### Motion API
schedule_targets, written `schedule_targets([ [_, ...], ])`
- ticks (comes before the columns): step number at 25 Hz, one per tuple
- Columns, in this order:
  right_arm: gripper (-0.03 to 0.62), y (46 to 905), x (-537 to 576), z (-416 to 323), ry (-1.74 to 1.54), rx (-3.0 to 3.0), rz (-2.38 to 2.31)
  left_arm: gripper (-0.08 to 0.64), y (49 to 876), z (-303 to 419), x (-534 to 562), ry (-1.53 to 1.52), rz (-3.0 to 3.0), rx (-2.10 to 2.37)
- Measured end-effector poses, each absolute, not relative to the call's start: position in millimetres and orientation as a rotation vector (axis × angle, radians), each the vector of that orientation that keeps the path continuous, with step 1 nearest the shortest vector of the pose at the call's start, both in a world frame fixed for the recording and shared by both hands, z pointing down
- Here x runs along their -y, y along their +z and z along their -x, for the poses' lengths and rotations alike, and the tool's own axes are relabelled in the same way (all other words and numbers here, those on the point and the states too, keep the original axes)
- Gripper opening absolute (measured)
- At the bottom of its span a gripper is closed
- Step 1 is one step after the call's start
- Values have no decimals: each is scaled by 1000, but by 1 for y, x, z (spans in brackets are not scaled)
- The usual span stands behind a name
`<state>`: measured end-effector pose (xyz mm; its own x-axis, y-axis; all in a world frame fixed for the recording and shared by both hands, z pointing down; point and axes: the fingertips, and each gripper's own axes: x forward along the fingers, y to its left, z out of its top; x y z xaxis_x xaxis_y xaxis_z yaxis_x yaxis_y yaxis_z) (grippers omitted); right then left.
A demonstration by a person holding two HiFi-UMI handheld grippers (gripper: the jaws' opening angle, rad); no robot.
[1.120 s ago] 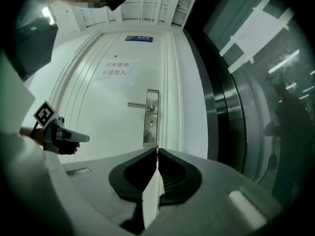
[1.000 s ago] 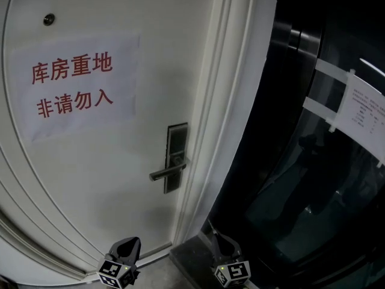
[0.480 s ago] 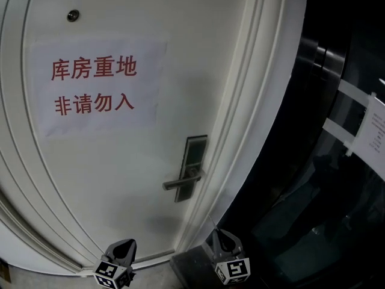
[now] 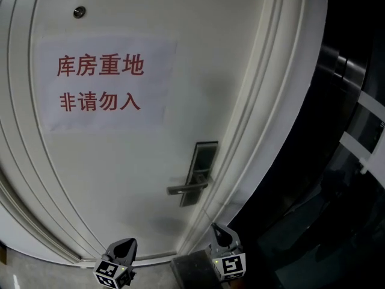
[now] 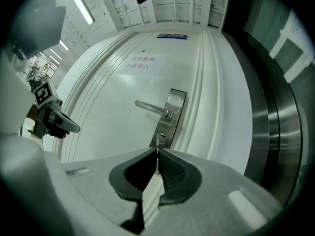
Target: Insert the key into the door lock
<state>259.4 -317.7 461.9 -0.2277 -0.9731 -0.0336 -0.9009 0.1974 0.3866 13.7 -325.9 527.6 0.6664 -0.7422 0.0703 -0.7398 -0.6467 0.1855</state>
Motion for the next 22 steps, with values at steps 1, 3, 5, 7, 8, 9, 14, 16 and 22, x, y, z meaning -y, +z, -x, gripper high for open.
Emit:
schedule_targets([
  [1, 11, 456, 321, -257, -524, 2235, -1774, 3, 528, -14, 327, -19, -2677, 1220],
  [3, 11, 452, 328, -256, -587, 2216, -1742, 3, 534, -12, 329, -23, -2664, 1246],
  [5, 11, 450, 336, -255, -622, 2202, -1719, 3, 538, -11, 332, -25, -2654, 1270],
  [7, 11, 448, 343, -254, -639, 2175, -1691, 3, 532, -13, 330, -29, -2645, 1280],
  [8, 11, 449, 346, -254, -643, 2164, -1679, 3, 530, -13, 330, -31, -2640, 1285],
  [9, 11, 450, 350, -255, -645, 2153, -1673, 3, 529, -14, 330, -32, -2636, 1291],
  [14, 11, 453, 365, -255, -670, 2118, -1638, 3, 532, -12, 330, -37, -2615, 1331],
  [16, 11, 453, 370, -254, -685, 2111, -1622, 3, 534, -9, 328, -35, -2602, 1348],
  [22, 11, 455, 381, -251, -759, 2040, -1590, 3, 535, -1, 326, -43, -2576, 1396],
])
